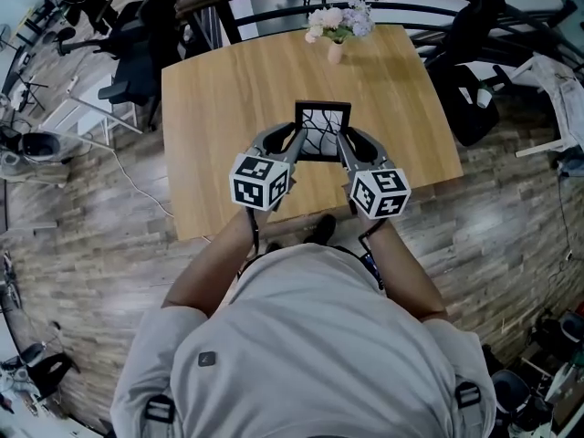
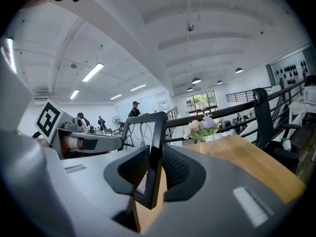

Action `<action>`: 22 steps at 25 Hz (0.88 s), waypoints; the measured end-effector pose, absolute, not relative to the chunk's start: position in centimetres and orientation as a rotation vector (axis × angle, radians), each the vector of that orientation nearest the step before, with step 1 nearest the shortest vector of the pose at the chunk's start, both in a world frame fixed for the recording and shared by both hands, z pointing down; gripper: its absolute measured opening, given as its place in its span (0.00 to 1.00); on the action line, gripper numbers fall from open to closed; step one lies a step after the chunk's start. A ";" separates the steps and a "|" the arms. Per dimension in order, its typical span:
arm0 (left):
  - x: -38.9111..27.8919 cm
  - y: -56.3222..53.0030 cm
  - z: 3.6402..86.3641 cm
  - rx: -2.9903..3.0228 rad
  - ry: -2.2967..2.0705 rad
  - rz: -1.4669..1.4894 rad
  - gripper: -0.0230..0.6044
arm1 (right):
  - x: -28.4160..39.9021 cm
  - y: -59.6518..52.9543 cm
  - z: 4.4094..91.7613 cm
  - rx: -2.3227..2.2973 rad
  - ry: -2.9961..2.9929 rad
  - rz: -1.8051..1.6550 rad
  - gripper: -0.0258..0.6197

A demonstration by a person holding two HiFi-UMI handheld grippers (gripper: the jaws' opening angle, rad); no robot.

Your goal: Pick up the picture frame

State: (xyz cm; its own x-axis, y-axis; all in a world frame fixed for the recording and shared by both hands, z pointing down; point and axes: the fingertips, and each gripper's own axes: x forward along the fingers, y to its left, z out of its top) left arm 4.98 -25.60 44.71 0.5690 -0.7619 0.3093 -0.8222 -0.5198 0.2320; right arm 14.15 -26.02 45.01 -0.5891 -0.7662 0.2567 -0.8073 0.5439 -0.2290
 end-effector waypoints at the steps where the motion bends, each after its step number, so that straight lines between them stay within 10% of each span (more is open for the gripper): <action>1: 4.4 -24.9 44.6 2.457 -1.287 0.239 0.17 | 13.6 -25.3 44.9 1.362 -2.647 0.492 0.18; 22: -4.3 -13.0 41.3 2.607 -1.149 0.183 0.17 | 5.0 -12.3 41.5 1.548 -2.625 0.414 0.18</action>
State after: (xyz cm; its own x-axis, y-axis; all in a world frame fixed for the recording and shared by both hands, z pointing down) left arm -4.28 -12.99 41.26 0.6747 -0.7018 0.2286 -0.7381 -0.6419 0.2080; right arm 4.99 -12.34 41.52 -0.4918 -0.8493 0.1921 -0.8672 0.4578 -0.1961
